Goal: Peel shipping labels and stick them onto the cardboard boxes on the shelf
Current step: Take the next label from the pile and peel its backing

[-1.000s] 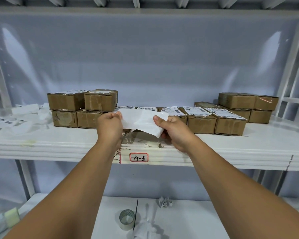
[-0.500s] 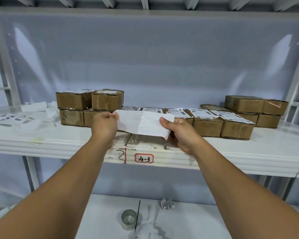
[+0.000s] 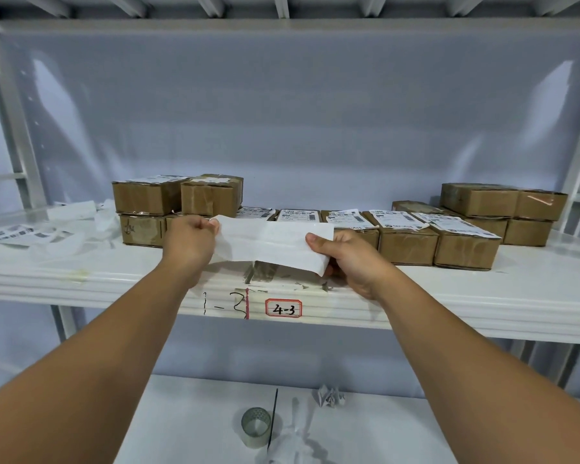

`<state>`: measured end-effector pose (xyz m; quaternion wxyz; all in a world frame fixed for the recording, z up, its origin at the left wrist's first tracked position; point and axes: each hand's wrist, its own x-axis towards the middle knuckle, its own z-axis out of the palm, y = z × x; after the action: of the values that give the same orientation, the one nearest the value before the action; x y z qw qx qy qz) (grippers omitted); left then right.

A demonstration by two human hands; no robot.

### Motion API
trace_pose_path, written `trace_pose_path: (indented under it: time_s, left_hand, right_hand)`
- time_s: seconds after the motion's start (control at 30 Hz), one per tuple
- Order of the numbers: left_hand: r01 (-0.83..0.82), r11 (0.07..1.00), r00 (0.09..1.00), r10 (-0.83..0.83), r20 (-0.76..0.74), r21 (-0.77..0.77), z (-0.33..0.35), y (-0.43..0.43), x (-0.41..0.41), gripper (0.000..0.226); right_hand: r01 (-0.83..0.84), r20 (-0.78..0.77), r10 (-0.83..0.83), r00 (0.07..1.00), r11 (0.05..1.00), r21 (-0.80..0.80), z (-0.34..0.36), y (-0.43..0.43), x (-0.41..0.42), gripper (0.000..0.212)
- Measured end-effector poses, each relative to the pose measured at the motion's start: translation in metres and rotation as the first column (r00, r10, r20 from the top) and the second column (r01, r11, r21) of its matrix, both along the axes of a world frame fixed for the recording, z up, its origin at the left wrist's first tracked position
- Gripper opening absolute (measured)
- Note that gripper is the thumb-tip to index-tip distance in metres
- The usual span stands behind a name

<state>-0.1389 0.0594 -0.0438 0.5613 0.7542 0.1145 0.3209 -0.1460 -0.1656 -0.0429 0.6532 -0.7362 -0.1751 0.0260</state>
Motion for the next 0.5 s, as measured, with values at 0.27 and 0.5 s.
trace_pose_path:
  time_s: [0.27, 0.5]
  left_hand:
    - [0.018, 0.999, 1.0, -0.018, 0.0, -0.036, -0.007, 0.033, -0.003, 0.034]
    - [0.011, 0.997, 1.0, -0.009, 0.027, -0.082, -0.008, 0.035, -0.002, 0.032]
  right_hand:
    - [0.012, -0.006, -0.012, 1.0, 0.999, -0.034, 0.002, 0.0, -0.003, 0.025]
    - [0.019, 0.004, -0.019, 1.0, 0.999, -0.042, 0.002, 0.002, -0.006, 0.027]
